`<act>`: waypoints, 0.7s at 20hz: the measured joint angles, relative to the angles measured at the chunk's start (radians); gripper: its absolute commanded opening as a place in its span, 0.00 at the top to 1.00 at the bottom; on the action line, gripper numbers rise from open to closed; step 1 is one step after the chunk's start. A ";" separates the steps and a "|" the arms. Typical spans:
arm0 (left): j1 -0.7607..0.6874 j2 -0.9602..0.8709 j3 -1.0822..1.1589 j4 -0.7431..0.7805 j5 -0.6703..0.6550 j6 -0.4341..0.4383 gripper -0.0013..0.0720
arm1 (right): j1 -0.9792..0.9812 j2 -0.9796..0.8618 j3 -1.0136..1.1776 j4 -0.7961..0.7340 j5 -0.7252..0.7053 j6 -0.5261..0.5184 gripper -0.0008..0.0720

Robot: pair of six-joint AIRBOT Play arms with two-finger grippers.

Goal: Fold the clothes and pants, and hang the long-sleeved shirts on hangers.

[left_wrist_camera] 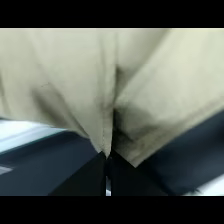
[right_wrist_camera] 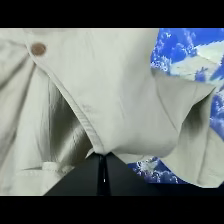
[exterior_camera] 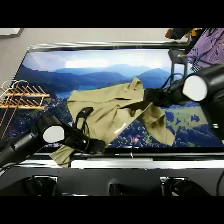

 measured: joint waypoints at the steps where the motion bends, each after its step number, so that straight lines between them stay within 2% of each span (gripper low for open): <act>1: -0.025 0.000 0.000 -0.047 0.029 -0.005 0.96 | -0.002 0.004 0.015 0.003 0.027 -0.018 0.95; 6: -0.113 -0.097 0.000 -0.216 0.193 -0.014 0.96 | -0.003 0.012 0.005 -0.103 0.087 -0.109 0.95; 9: -0.111 -0.193 0.000 -0.280 0.279 0.023 0.96 | -0.004 0.013 -0.104 -0.194 0.018 -0.133 0.95; 11: -0.100 -0.262 0.001 -0.307 0.315 0.060 0.96 | -0.005 0.006 -0.211 -0.232 -0.064 -0.102 0.94; 14: -0.083 -0.356 0.000 -0.330 0.346 0.099 0.96 | -0.005 -0.019 -0.360 -0.244 -0.192 0.029 0.94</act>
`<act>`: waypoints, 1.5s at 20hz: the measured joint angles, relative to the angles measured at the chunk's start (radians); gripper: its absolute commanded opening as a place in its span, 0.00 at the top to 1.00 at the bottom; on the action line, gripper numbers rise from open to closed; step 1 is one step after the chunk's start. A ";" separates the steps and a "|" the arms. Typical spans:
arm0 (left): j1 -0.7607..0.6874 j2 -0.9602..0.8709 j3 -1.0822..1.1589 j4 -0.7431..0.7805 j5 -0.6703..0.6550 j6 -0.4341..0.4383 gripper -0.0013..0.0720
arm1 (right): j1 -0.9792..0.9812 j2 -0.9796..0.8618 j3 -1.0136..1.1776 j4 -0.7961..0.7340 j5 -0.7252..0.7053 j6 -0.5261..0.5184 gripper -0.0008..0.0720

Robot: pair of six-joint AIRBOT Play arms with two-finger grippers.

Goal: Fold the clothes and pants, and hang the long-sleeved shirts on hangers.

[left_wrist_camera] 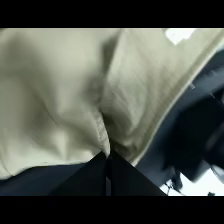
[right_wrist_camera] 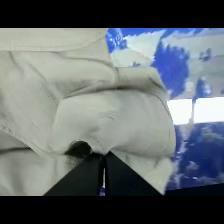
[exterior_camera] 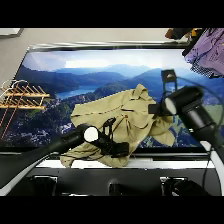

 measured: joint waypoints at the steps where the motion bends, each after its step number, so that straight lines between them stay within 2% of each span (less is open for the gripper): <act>1: 0.004 -0.024 0.000 -0.003 0.008 0.010 0.96 | 0.000 -0.012 -0.033 0.012 -0.037 0.043 0.94; 2: 0.008 -0.045 0.000 -0.008 0.014 0.021 0.95 | 0.000 -0.027 -0.060 0.039 -0.074 0.084 0.87; 3: 0.012 -0.060 0.000 -0.010 0.018 0.032 0.95 | 0.000 -0.042 -0.080 0.072 -0.105 0.113 0.70; 4: 0.015 -0.071 0.000 -0.012 0.021 0.043 0.95 | 0.000 -0.053 -0.091 0.109 -0.127 0.130 0.46; 5: 0.019 -0.079 0.000 -0.016 0.024 0.058 0.93 | 0.000 -0.061 -0.096 0.144 -0.132 0.138 0.30; 6: 0.024 -0.084 0.000 -0.017 0.024 0.076 0.81 | 0.000 -0.064 -0.092 0.178 -0.125 0.142 0.30; 8: 0.037 -0.089 0.010 -0.023 0.023 0.114 0.48 | 0.000 -0.046 -0.066 0.220 -0.060 0.122 0.30; 10: 0.058 -0.091 0.031 -0.023 0.007 0.163 0.34 | 0.000 0.011 -0.035 0.214 0.034 0.091 0.30; 13: 0.103 -0.084 0.072 -0.007 -0.043 0.235 0.34 | 0.000 0.143 -0.029 0.173 0.193 0.089 0.30; 15: 0.139 -0.068 0.099 0.050 -0.076 0.264 0.34 | 0.000 0.236 -0.072 0.208 0.262 0.155 0.30; 17: 0.171 -0.051 0.118 0.116 -0.106 0.291 0.34 | 0.000 0.318 -0.161 0.321 0.268 0.256 0.30; 22: 0.235 -0.029 0.139 0.202 -0.136 0.369 0.34 | 0.000 0.407 -0.432 0.609 0.085 0.415 0.30; 25: 0.260 -0.026 0.142 0.222 -0.140 0.389 0.34 | 0.000 0.420 -0.562 0.714 -0.039 0.449 0.30; 30: 0.277 -0.025 0.144 0.246 -0.121 0.404 0.34 | 0.000 0.398 -0.686 0.790 -0.175 0.459 0.32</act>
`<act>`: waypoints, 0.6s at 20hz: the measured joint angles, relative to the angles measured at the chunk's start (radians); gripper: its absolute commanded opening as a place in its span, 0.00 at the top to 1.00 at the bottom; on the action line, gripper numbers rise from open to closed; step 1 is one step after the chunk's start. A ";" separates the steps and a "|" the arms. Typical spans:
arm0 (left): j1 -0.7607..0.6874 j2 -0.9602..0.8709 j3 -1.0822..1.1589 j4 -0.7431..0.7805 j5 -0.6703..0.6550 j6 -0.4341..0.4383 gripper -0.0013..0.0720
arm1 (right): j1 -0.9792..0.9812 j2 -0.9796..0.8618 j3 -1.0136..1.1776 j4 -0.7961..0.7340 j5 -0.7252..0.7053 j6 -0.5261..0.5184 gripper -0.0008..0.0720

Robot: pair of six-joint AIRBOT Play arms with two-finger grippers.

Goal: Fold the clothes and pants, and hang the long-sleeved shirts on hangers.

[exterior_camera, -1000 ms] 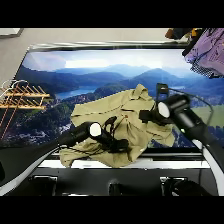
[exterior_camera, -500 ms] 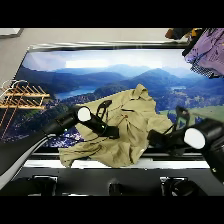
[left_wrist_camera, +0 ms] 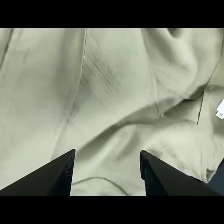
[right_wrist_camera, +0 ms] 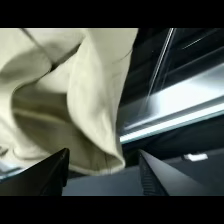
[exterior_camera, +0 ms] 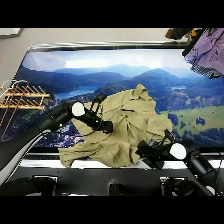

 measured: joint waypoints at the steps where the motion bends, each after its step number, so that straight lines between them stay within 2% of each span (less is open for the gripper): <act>1: 0.002 0.000 0.002 0.003 0.011 0.001 0.34 | 0.000 -0.017 -0.012 0.018 -0.024 -0.013 0.34; 2: 0.002 -0.002 0.006 0.006 0.024 0.001 0.34 | 0.000 -0.037 -0.021 0.040 -0.042 -0.033 0.56; 3: 0.002 -0.005 0.012 0.003 0.035 0.000 0.34 | 0.000 -0.061 -0.027 0.065 -0.059 -0.060 0.91; 4: 0.003 -0.012 0.022 -0.006 0.048 -0.004 0.34 | 0.000 -0.084 -0.031 0.084 -0.069 -0.084 0.95; 6: 0.003 -0.040 0.054 -0.060 0.074 -0.011 0.34 | 0.000 -0.110 -0.036 0.094 -0.070 -0.117 0.95; 12: -0.031 -0.260 0.267 -0.380 0.127 -0.018 0.34 | 0.000 -0.063 -0.040 0.017 0.025 -0.131 0.95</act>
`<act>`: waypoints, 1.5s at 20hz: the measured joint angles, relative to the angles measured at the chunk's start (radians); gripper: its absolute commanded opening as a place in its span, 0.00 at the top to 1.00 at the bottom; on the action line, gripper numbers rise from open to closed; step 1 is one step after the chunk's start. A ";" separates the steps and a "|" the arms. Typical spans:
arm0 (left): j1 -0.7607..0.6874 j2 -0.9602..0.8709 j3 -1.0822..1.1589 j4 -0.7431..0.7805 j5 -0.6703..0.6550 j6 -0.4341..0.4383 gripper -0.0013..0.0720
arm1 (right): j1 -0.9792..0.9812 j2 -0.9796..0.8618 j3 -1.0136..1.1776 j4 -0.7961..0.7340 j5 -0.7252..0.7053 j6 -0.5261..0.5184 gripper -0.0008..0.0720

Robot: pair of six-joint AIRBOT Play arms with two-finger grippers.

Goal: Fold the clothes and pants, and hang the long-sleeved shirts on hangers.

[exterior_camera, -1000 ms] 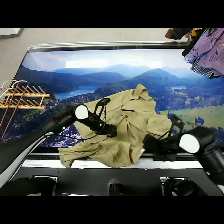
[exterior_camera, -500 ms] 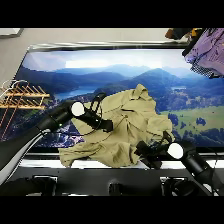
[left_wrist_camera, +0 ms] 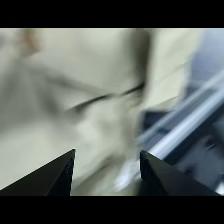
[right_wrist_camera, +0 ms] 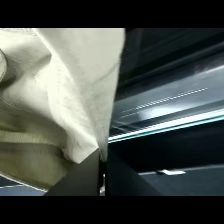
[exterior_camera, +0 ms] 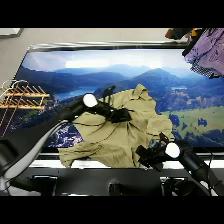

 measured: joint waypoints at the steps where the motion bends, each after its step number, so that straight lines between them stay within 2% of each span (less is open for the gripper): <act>1: -0.012 -0.050 0.050 -0.046 0.001 0.000 0.34 | 0.000 0.010 0.000 -0.010 0.004 0.008 0.95; 8: -0.091 -0.286 0.269 -0.203 0.000 -0.006 0.34 | 0.000 0.032 0.000 -0.040 -0.008 0.068 0.95; 23: -0.132 -0.399 0.348 -0.233 0.108 -0.009 0.35 | 0.000 0.034 0.000 -0.028 -0.008 0.083 0.95; 25: -0.142 -0.410 0.357 -0.241 0.117 -0.009 0.44 | 0.000 0.034 0.000 -0.028 -0.008 0.082 0.95; 26: -0.146 -0.414 0.360 -0.253 0.124 -0.009 0.73 | 0.000 0.034 0.000 -0.028 -0.007 0.082 0.95; 27: -0.149 -0.417 0.362 -0.267 0.136 -0.009 0.95 | 0.000 0.034 0.000 -0.028 -0.003 0.078 0.95; 30: -0.151 -0.423 0.373 -0.304 0.171 0.011 0.96 | 0.000 0.042 0.000 -0.031 0.019 0.077 0.95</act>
